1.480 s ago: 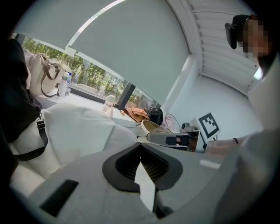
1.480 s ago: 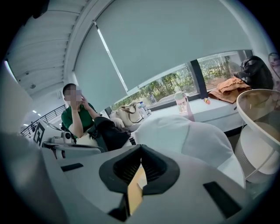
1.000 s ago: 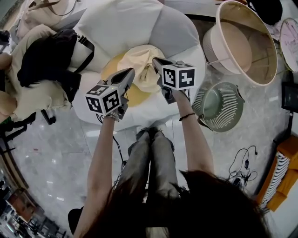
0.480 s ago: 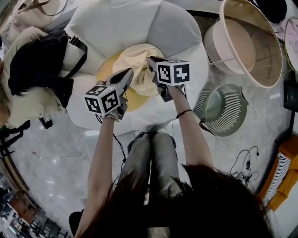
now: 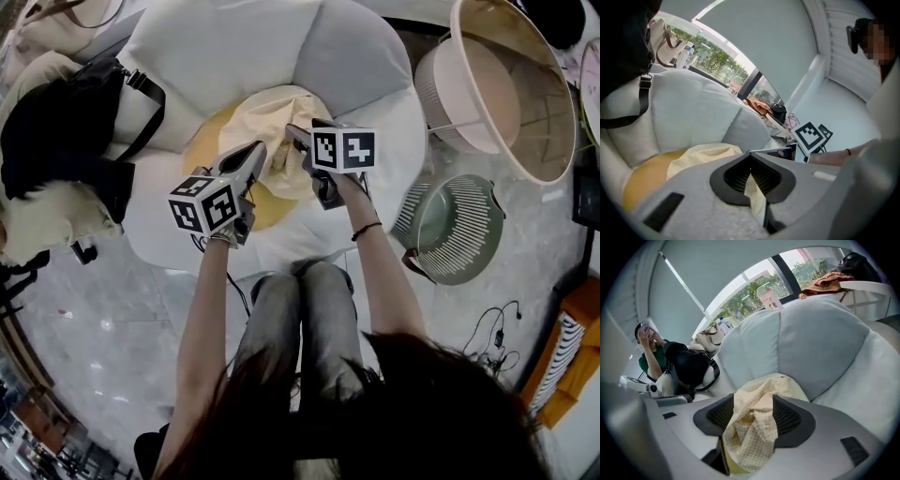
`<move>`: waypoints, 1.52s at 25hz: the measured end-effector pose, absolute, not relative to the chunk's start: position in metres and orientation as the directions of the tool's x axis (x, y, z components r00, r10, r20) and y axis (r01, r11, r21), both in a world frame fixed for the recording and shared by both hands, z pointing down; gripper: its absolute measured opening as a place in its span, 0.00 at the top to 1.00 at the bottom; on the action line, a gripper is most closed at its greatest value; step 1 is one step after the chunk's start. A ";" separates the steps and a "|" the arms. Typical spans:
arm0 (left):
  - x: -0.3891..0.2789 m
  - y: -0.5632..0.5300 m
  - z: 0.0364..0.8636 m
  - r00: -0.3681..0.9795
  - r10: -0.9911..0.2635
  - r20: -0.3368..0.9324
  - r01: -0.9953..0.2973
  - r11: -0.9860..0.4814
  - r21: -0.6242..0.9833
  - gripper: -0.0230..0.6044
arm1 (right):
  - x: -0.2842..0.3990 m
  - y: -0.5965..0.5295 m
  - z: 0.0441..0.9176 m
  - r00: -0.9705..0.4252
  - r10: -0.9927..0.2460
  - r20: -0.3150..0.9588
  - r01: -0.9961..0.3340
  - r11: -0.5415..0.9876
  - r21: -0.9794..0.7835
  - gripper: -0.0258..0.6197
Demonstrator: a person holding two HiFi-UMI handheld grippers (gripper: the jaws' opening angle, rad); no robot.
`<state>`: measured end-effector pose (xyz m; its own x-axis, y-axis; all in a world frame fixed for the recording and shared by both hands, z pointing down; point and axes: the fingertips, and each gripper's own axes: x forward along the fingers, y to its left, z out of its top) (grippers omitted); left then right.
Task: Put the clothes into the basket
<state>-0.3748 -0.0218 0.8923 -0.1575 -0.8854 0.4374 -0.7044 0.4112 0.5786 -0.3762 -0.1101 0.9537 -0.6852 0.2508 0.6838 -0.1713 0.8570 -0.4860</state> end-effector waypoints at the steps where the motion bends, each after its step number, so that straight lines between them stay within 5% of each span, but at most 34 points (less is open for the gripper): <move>1: -0.374 -0.022 0.896 -0.158 -0.885 0.439 -0.702 0.413 0.580 0.95 | -0.375 -0.111 0.959 -0.683 0.247 0.688 -0.179 0.856 -0.485 0.62; 26: -0.379 -0.021 0.960 -0.185 -0.867 0.463 -0.693 0.449 0.563 0.95 | -0.391 -0.091 1.055 -0.531 0.342 0.775 -0.220 0.828 -0.516 0.61; 33: -0.379 -0.023 0.968 -0.196 -0.869 0.455 -0.693 0.451 0.562 0.95 | -0.392 -0.080 1.079 -0.438 0.366 0.821 -0.147 0.872 -0.467 0.82; 38: -0.375 -0.023 0.966 -0.197 -0.869 0.453 -0.695 0.450 0.561 0.95 | -0.393 -0.081 1.076 -0.419 0.374 0.827 -0.146 0.871 -0.468 0.87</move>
